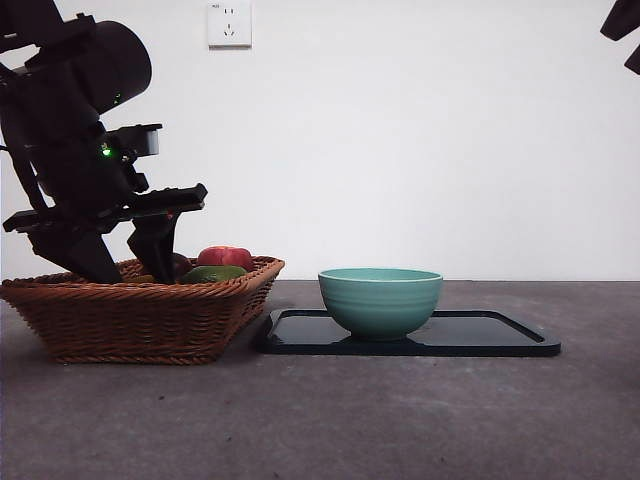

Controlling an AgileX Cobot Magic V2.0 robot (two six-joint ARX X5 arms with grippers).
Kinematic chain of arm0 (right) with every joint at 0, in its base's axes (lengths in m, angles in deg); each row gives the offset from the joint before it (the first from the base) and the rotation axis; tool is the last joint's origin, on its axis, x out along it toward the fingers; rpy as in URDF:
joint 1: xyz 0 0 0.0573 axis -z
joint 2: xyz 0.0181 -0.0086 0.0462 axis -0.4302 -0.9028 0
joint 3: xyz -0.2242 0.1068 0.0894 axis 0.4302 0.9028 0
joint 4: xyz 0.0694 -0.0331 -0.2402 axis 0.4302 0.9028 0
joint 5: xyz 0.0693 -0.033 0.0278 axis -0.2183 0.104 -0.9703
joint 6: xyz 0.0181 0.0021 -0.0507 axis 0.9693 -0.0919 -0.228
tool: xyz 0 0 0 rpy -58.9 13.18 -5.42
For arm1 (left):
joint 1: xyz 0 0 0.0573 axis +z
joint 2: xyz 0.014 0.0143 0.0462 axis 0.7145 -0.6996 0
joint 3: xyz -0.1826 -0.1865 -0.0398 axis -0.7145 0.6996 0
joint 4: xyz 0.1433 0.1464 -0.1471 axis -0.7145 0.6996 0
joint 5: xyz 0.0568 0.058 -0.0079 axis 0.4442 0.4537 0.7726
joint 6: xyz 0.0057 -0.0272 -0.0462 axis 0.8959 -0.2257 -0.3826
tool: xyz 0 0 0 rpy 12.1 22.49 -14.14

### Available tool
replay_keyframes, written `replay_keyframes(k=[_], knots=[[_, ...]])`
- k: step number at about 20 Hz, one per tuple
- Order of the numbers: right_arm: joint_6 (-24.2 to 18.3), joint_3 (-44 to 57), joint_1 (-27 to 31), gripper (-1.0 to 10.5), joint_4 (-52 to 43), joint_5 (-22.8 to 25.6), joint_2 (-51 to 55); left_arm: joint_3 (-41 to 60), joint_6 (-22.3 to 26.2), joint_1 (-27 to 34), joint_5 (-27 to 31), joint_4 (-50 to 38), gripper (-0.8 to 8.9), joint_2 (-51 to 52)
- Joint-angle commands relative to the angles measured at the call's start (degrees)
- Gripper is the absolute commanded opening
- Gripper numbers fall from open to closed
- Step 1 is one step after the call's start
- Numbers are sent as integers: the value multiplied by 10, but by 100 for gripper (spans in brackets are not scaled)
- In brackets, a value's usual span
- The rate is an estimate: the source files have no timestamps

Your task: Pick up the wifruite, put it on the bowl, pick up the plate, put it on desk

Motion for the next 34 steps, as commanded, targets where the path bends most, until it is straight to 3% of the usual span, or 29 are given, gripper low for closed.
replay_keyframes(k=[1, 3, 8, 15, 17, 22, 28, 34], knots=[[-4, -5, -4, 168, -7, 0, -3, -5, -3, -11, -2, -2, 290, -14], [-4, -5, -4, 167, -7, -1, -3, -5, -3, -15, -2, -3, 348, -14], [-4, -5, -4, 168, -7, -1, -3, -6, -3, -16, -2, 1, 350, 11], [-4, -5, -4, 168, -7, -1, -3, -6, 3, -16, -3, 32, 348, 130], [-4, -5, -4, 168, -7, -1, -3, -6, 7, -18, -36, 57, 346, 178], [-4, -5, -4, 168, -12, -1, -3, -6, 24, -22, -188, 114, 344, 301], [-4, -5, -4, 168, -12, -1, -3, -6, 85, -22, -257, 246, 343, 403], [-4, -5, -4, 168, -14, -1, -3, -6, 153, -22, -302, 371, 342, 420]])
